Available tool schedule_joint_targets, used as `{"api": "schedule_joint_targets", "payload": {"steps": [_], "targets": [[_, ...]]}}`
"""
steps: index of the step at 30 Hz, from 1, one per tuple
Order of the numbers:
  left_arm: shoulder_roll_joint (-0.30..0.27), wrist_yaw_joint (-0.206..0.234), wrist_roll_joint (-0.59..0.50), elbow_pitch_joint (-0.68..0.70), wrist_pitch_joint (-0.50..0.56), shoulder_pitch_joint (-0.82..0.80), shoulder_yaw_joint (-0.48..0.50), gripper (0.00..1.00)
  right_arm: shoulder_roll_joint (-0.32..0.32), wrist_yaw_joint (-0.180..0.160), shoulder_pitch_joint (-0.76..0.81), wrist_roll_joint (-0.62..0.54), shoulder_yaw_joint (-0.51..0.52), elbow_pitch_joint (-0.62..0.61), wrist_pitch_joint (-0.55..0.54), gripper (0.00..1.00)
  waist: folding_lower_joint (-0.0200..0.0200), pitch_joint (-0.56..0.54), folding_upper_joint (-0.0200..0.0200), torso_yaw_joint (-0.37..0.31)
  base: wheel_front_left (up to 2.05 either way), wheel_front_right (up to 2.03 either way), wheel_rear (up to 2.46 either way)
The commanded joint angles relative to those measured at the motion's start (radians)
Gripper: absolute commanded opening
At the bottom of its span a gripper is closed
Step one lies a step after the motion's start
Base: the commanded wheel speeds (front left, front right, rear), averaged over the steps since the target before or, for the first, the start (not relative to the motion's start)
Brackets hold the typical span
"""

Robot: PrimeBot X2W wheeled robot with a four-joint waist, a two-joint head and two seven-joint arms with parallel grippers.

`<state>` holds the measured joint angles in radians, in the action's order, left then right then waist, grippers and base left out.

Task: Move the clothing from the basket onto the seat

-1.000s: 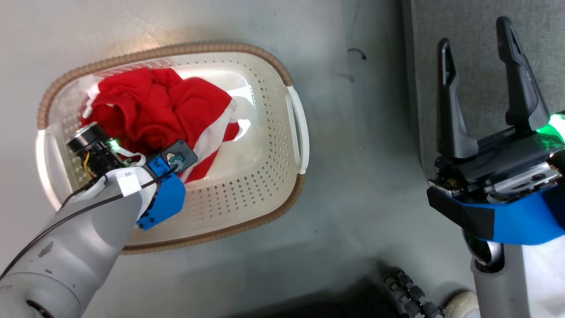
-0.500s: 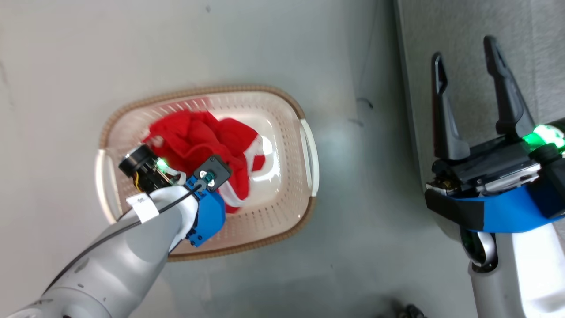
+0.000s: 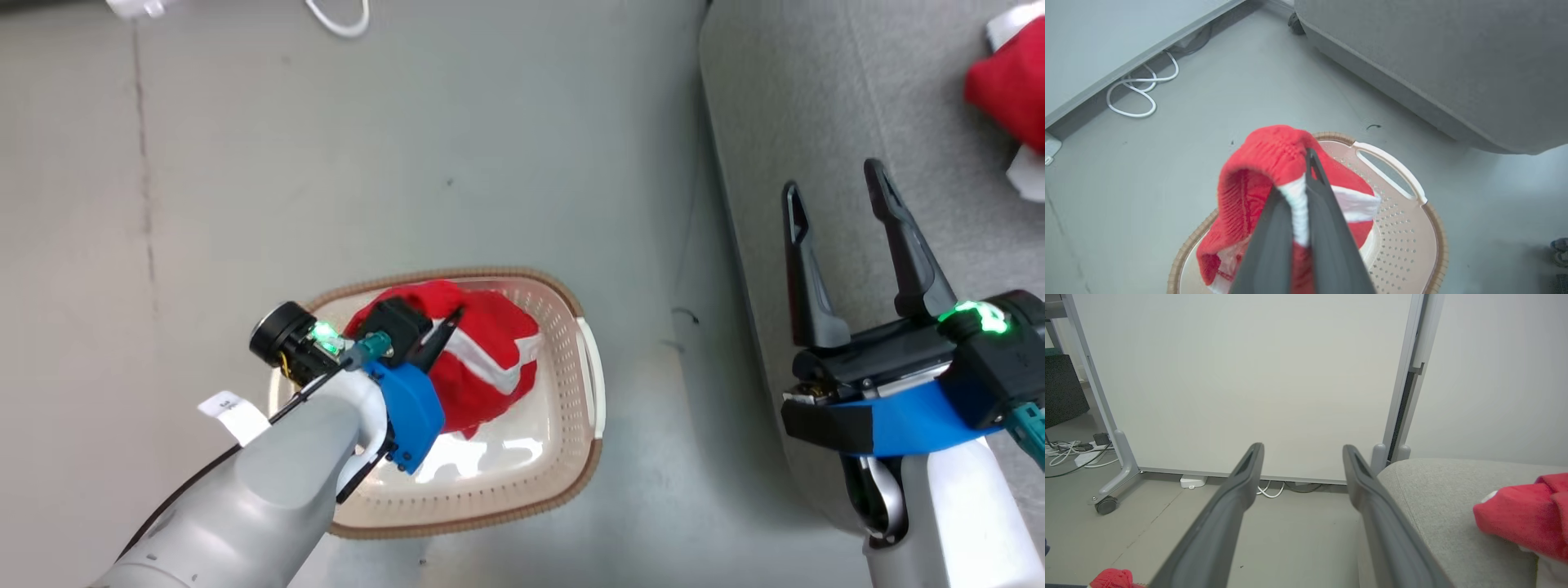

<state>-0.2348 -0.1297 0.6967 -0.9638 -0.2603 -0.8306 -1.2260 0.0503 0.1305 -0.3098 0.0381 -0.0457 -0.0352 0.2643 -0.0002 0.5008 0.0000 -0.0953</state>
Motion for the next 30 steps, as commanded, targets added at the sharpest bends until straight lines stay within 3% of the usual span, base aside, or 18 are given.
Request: {"api": "schedule_joint_targets", "payload": {"steps": [1,12,30], "targets": [[-0.014,-0.001,-0.003,0.036,-0.006,0.025,0.041,0.0,0.0,0.0,0.022,0.002,0.007,0.006,0.0,1.0,0.0002,-0.078,0.0,0.019,0.0,0.0,0.0],[-0.049,-0.001,-0.109,0.227,-0.006,0.126,0.26,0.0,0.0,0.0,0.09,0.015,0.027,0.041,0.0,1.0,0.0002,-0.225,0.0,0.042,0.0,0.0,0.0],[-0.016,-0.001,-0.196,0.46,-0.006,0.182,0.462,0.0,0.0,0.0,0.161,0.041,0.031,0.076,0.0,1.0,0.0002,-0.385,0.0,0.06,0.0,0.0,0.0]]}}
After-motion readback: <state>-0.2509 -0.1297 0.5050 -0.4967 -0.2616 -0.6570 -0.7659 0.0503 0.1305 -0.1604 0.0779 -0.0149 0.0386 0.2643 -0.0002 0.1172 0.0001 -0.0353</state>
